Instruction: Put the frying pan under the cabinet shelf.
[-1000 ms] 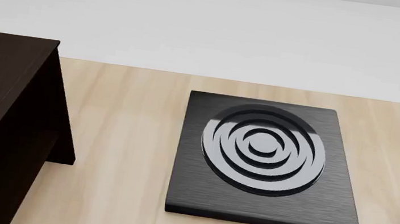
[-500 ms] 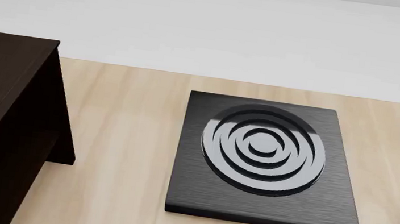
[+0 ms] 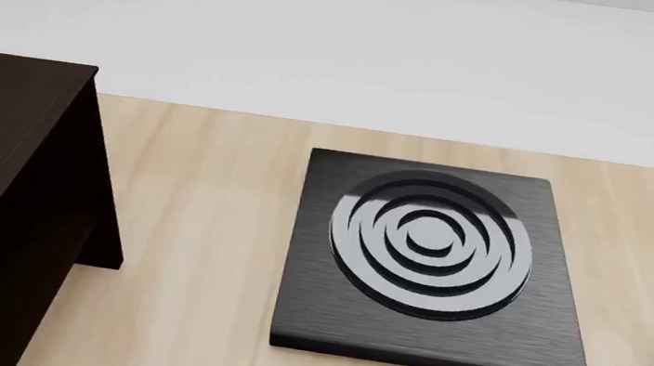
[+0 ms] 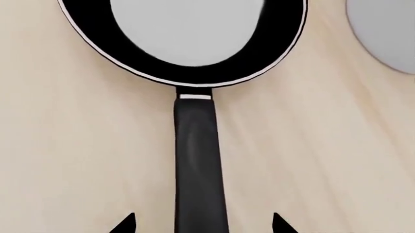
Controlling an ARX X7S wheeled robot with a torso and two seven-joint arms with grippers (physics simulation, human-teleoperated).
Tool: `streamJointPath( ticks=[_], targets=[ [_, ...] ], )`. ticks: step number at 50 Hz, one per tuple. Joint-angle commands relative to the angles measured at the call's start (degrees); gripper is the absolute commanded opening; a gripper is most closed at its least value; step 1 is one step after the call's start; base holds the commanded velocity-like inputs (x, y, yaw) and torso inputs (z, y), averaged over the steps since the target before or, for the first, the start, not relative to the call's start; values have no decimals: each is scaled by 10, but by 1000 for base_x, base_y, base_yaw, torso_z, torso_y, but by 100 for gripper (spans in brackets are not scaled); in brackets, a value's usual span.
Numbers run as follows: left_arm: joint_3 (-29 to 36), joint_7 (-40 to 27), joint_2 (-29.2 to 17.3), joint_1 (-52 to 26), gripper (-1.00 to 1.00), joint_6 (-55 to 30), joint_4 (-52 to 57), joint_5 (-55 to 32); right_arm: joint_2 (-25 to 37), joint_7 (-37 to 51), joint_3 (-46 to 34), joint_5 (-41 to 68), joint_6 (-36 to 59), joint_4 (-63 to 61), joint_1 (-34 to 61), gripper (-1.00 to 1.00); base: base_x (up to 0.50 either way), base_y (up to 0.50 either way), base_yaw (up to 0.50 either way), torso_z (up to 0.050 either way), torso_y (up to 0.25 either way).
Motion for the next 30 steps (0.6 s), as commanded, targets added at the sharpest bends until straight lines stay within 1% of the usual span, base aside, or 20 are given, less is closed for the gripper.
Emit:
streamJointPath(
  ticks=[1, 30],
  targets=[
    [-2, 14, 6, 15, 100, 4, -1, 18, -3, -6, -2, -7, -14, 12, -6, 100, 0, 0, 0, 0, 0],
    [12, 18, 8, 16, 100, 9, -5, 30, -37, -59, -32, -49, -55, 91, 5, 100, 0, 0, 0, 0, 0]
  ],
)
